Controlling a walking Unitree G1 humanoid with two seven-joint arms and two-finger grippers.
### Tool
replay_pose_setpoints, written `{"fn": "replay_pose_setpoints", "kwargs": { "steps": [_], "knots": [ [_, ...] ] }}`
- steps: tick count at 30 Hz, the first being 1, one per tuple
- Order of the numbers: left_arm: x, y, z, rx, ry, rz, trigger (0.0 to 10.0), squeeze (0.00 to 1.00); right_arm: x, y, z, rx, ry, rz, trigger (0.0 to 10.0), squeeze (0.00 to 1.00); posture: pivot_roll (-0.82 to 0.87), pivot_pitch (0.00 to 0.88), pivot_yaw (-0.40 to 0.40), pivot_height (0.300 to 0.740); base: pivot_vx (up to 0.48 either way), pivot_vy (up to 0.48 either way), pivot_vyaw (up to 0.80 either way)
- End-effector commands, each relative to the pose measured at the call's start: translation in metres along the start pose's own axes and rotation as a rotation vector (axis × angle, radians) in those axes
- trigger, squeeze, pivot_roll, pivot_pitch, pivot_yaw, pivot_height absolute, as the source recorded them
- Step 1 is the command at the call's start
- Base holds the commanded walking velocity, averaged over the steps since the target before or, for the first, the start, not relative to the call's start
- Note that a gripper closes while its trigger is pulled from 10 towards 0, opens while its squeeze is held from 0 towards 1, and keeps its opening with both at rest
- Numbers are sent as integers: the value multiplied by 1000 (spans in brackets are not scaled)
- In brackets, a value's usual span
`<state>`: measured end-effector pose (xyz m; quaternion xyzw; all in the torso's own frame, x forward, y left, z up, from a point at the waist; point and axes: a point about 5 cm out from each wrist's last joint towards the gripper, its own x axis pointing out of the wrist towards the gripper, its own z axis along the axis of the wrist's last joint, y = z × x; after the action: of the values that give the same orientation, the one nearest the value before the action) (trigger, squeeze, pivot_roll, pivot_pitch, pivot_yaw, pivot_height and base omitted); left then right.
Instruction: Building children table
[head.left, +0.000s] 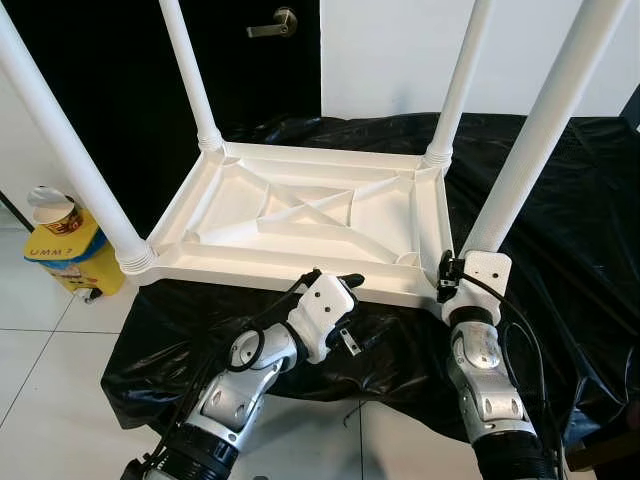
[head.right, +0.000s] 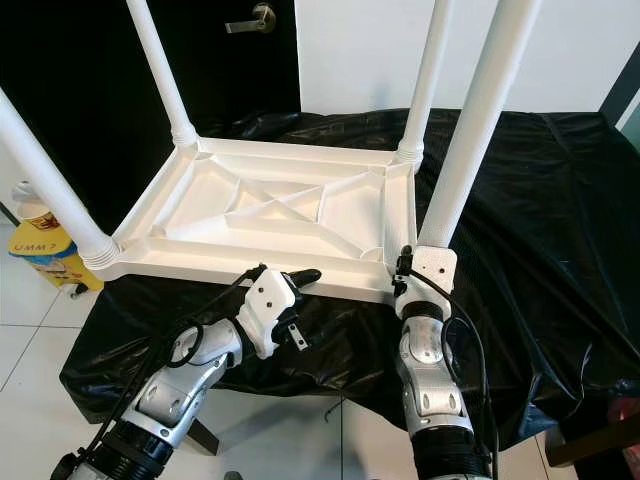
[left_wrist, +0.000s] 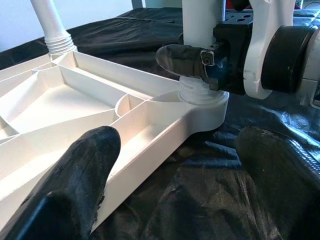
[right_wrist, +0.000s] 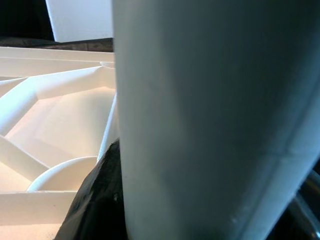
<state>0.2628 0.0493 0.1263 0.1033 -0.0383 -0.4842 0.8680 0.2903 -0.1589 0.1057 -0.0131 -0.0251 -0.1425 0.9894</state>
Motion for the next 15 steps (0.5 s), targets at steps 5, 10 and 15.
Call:
{"fn": "replay_pose_setpoints", "kwargs": {
  "steps": [5,10,15],
  "knots": [
    [0,1,1,13,-1,15,10000,0,-5,-1,-19,-22,96,-5,10000,1000,36,18,4,740,0,0,0],
    [0,1,1,15,-3,17,10000,0,-5,-3,-11,-21,27,88,10000,1000,33,17,-1,740,0,0,0],
    [0,1,1,14,-3,18,10000,0,-6,-16,-7,-10,-21,216,10000,1000,33,16,-2,740,0,0,0]
  ]
}}
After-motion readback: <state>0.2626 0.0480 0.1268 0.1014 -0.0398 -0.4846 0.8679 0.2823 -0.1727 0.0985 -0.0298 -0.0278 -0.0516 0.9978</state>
